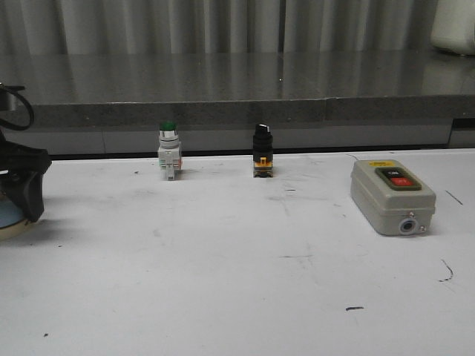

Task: Place and press bell with both arms
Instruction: 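Grasp the blue service bell with the left gripper and lift it, then carry the bell toward the table center and lower it down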

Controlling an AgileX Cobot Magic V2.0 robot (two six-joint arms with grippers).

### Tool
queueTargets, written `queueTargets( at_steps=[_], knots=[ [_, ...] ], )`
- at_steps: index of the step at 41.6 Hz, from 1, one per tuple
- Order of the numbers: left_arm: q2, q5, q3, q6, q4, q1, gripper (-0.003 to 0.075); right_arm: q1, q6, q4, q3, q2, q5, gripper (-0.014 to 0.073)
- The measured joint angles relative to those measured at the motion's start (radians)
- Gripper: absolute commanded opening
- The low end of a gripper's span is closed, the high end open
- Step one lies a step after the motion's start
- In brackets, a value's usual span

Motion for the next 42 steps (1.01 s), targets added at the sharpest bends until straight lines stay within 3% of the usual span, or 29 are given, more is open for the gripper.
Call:
queueTargets(
  at_steps=[13,26,42],
  knots=[
    [0.005,-0.002,0.000,0.000,0.000,0.000,0.0399,0.000,0.000,0.000,0.000,0.000,0.000,0.0547],
    [-0.014,0.018,-0.002,0.000,-0.001,-0.027,0.0398,0.000,0.000,0.000,0.000,0.000,0.000,0.0547],
    [-0.054,0.141,-0.161,0.000,-0.001,-0.332,0.0398,0.000,0.000,0.000,0.000,0.000,0.000,0.0547]
  ],
)
